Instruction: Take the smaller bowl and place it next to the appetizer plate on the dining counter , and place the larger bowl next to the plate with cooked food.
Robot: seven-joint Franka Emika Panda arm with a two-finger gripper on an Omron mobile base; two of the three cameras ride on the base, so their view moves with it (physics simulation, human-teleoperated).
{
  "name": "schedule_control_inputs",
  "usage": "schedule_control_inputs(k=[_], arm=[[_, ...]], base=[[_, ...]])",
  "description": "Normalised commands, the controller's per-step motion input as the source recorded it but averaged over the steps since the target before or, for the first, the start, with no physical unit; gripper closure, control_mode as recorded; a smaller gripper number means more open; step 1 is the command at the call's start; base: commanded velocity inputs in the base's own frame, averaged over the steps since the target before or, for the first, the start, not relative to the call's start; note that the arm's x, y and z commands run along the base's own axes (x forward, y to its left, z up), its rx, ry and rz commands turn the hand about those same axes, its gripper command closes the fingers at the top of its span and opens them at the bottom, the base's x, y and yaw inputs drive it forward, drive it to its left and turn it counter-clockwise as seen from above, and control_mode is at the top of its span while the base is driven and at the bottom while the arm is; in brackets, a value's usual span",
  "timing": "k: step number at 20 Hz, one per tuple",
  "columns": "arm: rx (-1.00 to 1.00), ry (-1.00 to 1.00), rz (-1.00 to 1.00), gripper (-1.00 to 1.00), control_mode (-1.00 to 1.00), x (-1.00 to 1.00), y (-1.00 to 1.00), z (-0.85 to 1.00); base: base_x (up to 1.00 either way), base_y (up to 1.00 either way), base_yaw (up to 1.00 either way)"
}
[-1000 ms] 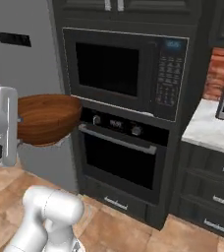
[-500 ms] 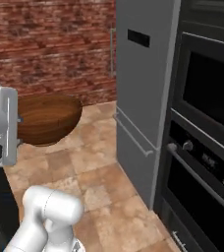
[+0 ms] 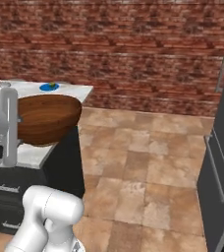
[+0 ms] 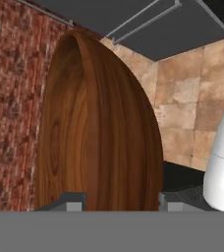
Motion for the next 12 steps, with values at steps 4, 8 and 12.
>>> schedule_control_inputs(k=[4,8,12], arm=[[0.0,0.0,0.0,1.0,1.0,0.0,0.0,0.0],[0.0,0.0,0.0,1.0,1.0,0.0,0.0,0.0],[0.0,0.0,0.0,1.0,1.0,0.0,0.0,0.0]], base=[[0.89,-0.76,0.43],[1.0,-0.86,0.38],[0.99,-0.98,0.32]])
